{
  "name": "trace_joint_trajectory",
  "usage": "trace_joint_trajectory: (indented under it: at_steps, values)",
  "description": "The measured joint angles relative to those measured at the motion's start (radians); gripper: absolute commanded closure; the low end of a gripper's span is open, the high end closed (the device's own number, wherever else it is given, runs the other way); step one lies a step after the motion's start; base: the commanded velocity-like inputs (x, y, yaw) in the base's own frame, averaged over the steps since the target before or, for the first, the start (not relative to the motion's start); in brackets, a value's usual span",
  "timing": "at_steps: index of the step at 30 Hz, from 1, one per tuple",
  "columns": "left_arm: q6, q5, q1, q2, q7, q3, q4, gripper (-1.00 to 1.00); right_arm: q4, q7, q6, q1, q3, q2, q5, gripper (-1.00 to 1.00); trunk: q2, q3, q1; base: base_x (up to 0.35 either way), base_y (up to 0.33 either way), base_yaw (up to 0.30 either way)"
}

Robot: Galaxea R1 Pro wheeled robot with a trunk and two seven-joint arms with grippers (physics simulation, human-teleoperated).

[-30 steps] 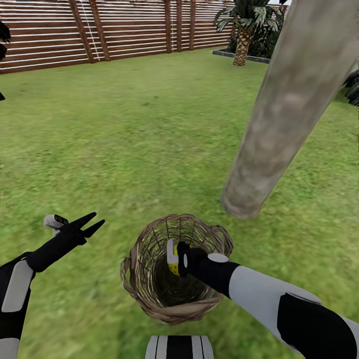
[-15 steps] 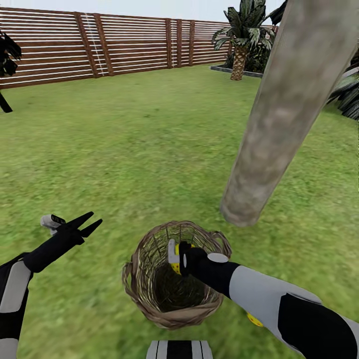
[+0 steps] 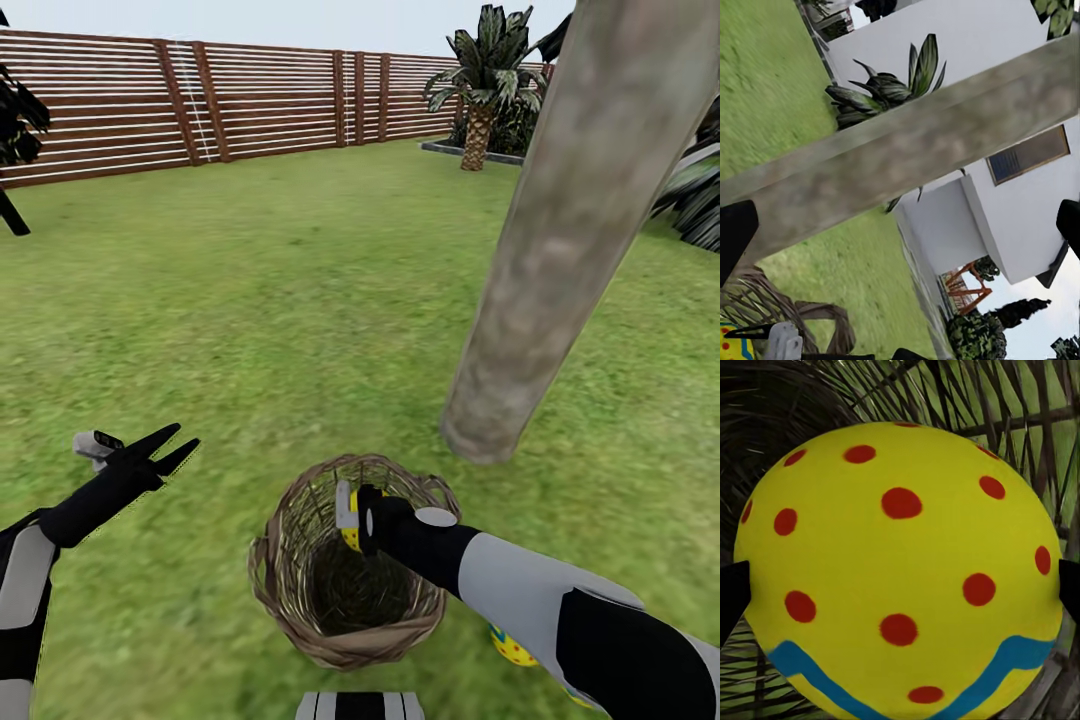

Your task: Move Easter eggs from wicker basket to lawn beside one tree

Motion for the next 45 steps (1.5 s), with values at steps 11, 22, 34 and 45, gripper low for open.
trace_joint_trajectory:
  at_steps: [11, 22, 34, 45]
  values:
    - [0.001, -0.005, 0.000, -0.001, 0.004, 0.037, 0.002, -1.00, 0.001, 0.002, -0.002, 0.000, 0.006, 0.001, -0.003, 1.00, 0.077, 0.034, -0.042, 0.000, 0.000, 0.000]
    - [0.001, -0.005, 0.000, -0.002, 0.003, 0.037, 0.004, -1.00, -0.003, 0.171, 0.000, 0.007, 0.097, 0.001, -0.002, 1.00, 0.154, 0.069, -0.084, 0.000, 0.000, 0.000]
    - [0.001, -0.006, 0.000, -0.007, 0.010, 0.036, 0.008, -1.00, -0.224, 0.330, 0.062, 0.008, 0.055, -0.055, -0.005, 1.00, 0.238, 0.107, -0.130, 0.000, 0.000, 0.000]
    - [0.001, -0.006, 0.000, -0.010, 0.011, 0.031, 0.009, -1.00, -0.594, 0.428, 0.177, 0.008, -0.097, -0.269, -0.009, 1.00, 0.315, 0.141, -0.173, 0.000, 0.000, 0.000]
